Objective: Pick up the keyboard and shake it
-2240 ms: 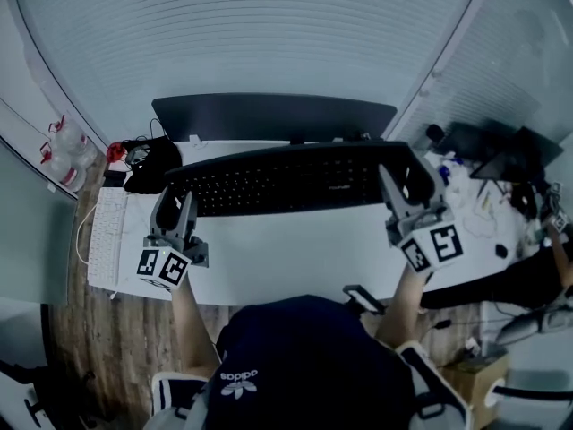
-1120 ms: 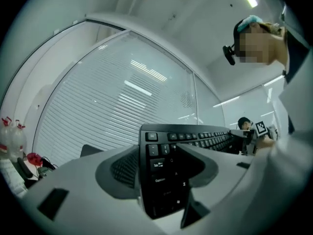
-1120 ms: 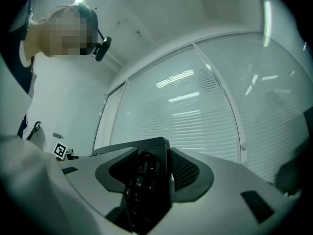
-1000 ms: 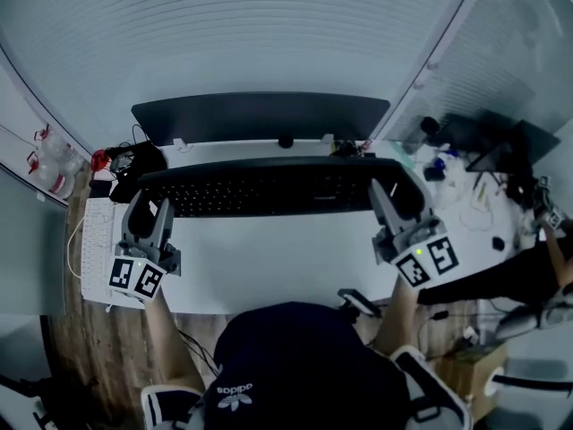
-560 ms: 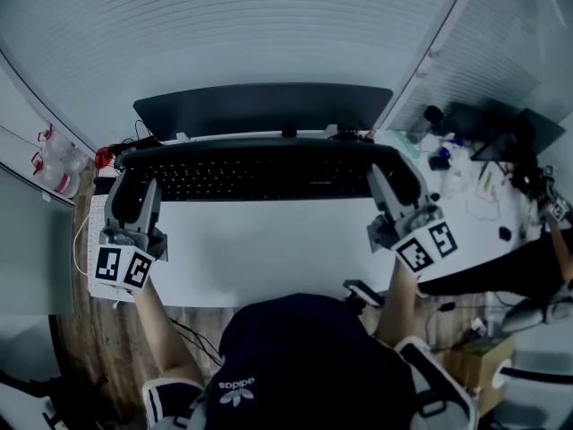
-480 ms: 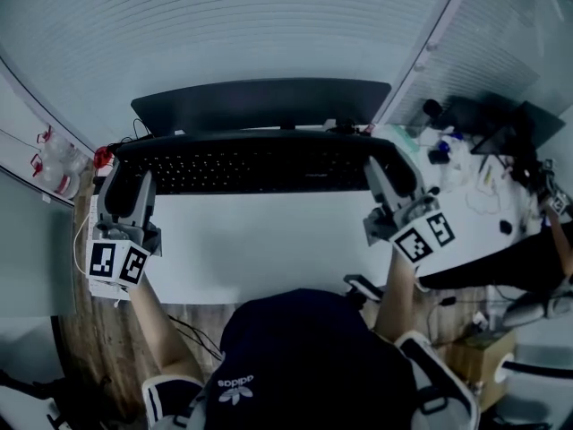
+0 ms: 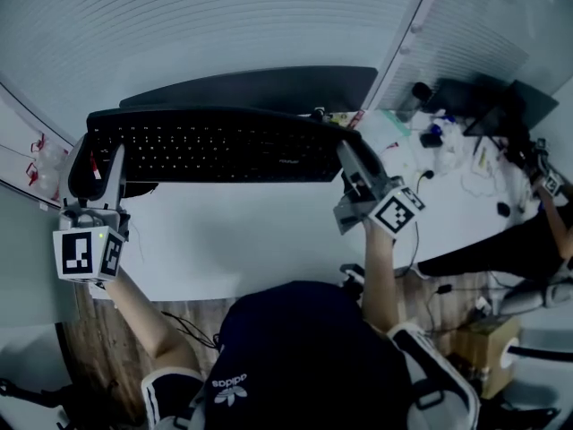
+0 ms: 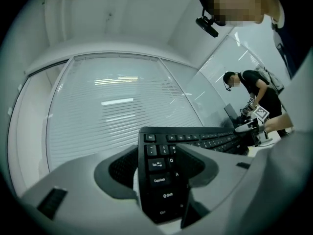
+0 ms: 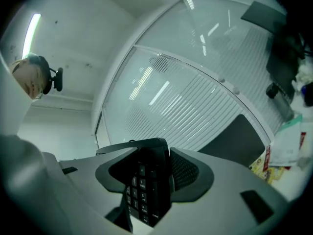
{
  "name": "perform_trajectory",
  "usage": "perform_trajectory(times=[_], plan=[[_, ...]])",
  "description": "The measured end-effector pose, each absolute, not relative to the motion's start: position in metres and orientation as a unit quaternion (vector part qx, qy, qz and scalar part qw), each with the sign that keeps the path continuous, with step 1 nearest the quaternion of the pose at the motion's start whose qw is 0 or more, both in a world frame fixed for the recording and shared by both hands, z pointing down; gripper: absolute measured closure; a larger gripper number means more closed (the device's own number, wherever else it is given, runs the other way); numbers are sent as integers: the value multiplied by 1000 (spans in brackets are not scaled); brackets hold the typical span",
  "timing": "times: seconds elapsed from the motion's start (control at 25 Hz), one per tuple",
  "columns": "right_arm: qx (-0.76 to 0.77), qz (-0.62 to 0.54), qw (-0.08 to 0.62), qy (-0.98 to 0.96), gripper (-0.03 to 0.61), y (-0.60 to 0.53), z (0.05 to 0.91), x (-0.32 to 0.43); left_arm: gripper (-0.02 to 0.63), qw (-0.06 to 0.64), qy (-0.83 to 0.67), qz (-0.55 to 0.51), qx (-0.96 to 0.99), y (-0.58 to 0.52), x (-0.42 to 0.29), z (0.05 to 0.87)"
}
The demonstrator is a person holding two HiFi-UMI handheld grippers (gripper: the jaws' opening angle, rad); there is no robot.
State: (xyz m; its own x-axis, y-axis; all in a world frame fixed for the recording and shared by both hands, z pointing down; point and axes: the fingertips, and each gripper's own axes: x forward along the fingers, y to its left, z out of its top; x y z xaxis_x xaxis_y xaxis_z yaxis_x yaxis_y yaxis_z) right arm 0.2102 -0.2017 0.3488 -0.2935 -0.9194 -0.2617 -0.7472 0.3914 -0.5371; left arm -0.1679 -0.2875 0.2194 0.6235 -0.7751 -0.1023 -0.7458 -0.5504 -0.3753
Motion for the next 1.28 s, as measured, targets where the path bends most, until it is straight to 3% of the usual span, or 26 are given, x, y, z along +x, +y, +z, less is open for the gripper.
perform_trajectory(times=[0.56, 1.28], plan=[[-476, -246, 354, 767, 385, -207, 399, 207, 381, 298, 413, -83, -857, -273, -120, 176], [-477, -235, 345, 774, 385, -207, 394, 206, 382, 303, 401, -71, -861, -268, -119, 171]])
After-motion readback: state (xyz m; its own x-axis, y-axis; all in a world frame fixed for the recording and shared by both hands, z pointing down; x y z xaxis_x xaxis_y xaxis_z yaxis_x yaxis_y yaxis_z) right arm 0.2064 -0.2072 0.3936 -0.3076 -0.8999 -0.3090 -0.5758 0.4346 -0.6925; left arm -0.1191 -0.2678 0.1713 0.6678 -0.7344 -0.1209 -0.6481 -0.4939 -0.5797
